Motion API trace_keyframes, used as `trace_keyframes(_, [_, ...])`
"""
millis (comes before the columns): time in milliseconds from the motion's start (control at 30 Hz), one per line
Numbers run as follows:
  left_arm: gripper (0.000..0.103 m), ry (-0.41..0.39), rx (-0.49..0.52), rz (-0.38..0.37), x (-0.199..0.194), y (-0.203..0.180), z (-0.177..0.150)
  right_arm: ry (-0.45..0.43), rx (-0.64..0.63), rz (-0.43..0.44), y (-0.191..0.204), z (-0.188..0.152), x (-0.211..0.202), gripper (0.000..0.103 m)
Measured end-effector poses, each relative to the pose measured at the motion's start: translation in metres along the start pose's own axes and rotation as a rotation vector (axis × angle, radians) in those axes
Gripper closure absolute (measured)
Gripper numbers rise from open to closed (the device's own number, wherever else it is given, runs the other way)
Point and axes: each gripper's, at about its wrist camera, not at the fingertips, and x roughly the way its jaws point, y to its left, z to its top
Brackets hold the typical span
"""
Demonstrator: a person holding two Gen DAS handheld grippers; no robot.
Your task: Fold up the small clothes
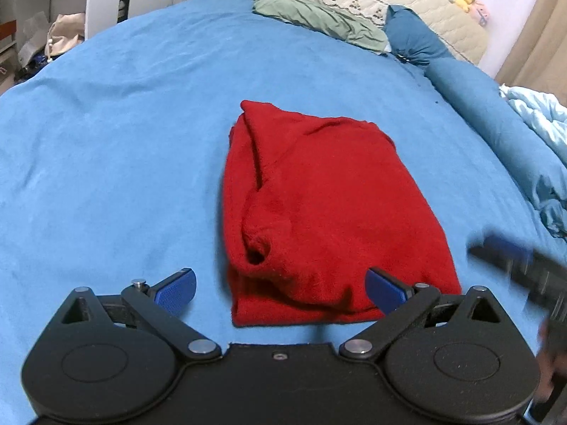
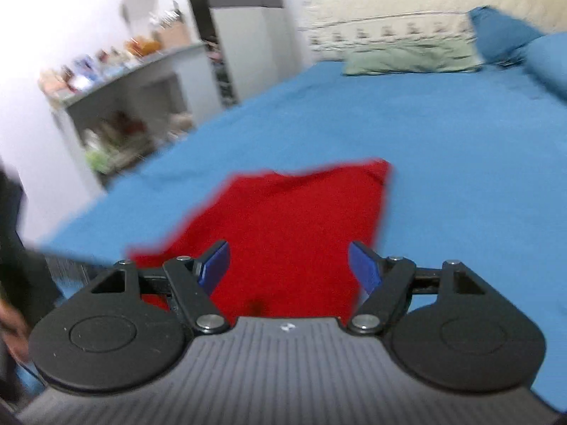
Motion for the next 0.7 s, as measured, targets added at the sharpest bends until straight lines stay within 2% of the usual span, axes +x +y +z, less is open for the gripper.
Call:
trace_keyframes(100, [0.000, -0.001, -0.009, 0.009, 0.003, 0.000, -0.002, 0.042, -0.043, -0.078, 0.006, -0.028, 0.006, 0.014])
trace_keyframes(200, [0.000, -0.002, -0.021, 0.016, 0.003, 0.003, -0.002, 0.056, -0.056, -0.120, 0.014, -0.041, 0.019, 0.016])
trace_keyframes(333, [0.000, -0.009, -0.045, 0.019, 0.003, 0.009, 0.000, 0.055, -0.049, -0.145, 0.013, -0.043, 0.033, 0.017])
trace_keyframes(400, [0.000, -0.011, -0.056, 0.015, 0.002, 0.011, -0.001, 0.050, -0.065, -0.154, 0.018, -0.041, 0.041, 0.021])
trace_keyframes(433, [0.000, -0.012, -0.059, 0.014, 0.002, 0.012, 0.000, 0.041, -0.063, -0.149, 0.020, -0.039, 0.042, 0.029])
trace_keyframes(467, [0.000, -0.016, -0.062, 0.015, 0.001, 0.013, 0.000, 0.023, -0.056, -0.153, 0.015, -0.038, 0.038, 0.045])
trace_keyframes(500, [0.000, -0.023, -0.064, 0.017, -0.001, 0.014, 0.001, -0.014, -0.041, -0.172, 0.013, -0.034, 0.032, 0.053])
trace_keyframes(533, [0.000, -0.031, -0.065, 0.019, -0.002, 0.015, 0.001, -0.055, -0.012, -0.201, 0.009, -0.029, 0.023, 0.055])
trace_keyframes(600, [0.000, -0.042, -0.066, 0.022, -0.002, 0.019, 0.000, -0.075, 0.023, -0.245, 0.001, -0.026, 0.016, 0.053])
trace_keyframes(700, [0.004, 0.003, -0.058, 0.060, 0.008, 0.025, -0.004, 0.002, 0.006, -0.234, -0.009, -0.041, 0.022, 0.053])
